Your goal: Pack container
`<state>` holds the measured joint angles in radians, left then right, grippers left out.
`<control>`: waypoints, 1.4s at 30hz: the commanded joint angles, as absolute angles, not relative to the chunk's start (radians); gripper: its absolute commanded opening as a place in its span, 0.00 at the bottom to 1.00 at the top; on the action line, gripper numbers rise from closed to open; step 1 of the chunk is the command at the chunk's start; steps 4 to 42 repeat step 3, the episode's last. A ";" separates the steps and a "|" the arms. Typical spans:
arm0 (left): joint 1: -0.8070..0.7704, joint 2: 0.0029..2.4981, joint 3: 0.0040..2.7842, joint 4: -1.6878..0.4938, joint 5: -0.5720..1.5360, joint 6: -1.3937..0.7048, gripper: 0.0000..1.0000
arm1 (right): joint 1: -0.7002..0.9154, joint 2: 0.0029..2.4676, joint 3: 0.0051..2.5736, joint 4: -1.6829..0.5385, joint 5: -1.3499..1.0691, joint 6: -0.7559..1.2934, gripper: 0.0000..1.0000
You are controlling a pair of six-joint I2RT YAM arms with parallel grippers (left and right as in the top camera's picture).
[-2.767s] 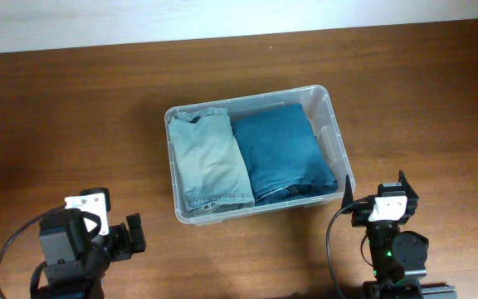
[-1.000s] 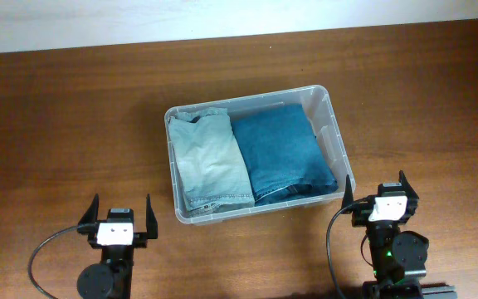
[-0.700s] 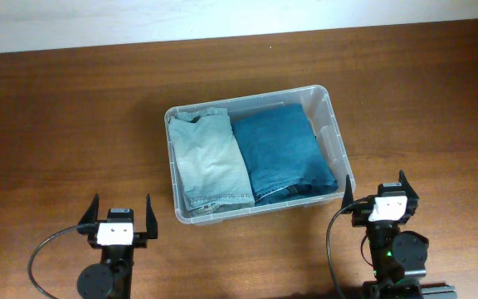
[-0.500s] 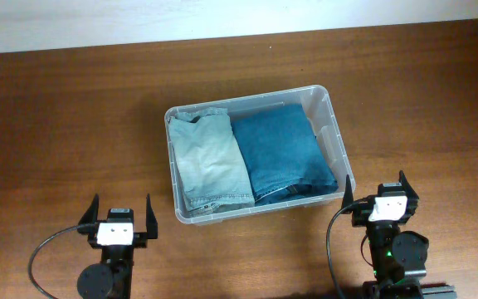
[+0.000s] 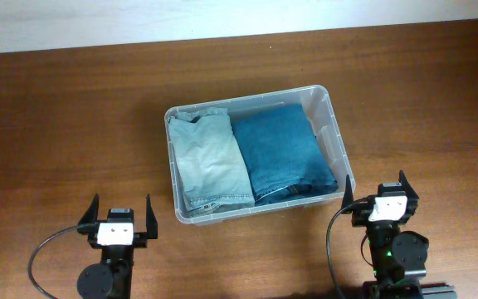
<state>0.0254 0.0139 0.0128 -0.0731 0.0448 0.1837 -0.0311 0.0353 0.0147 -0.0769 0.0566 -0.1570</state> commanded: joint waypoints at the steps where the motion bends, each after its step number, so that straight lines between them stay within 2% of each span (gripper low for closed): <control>1: 0.021 0.006 0.009 -0.080 0.037 0.200 0.99 | -0.034 0.026 0.009 -0.082 0.076 -0.153 0.98; 42: 0.021 0.006 0.009 -0.080 0.037 0.200 0.99 | -0.034 0.026 0.009 -0.082 0.076 -0.153 0.98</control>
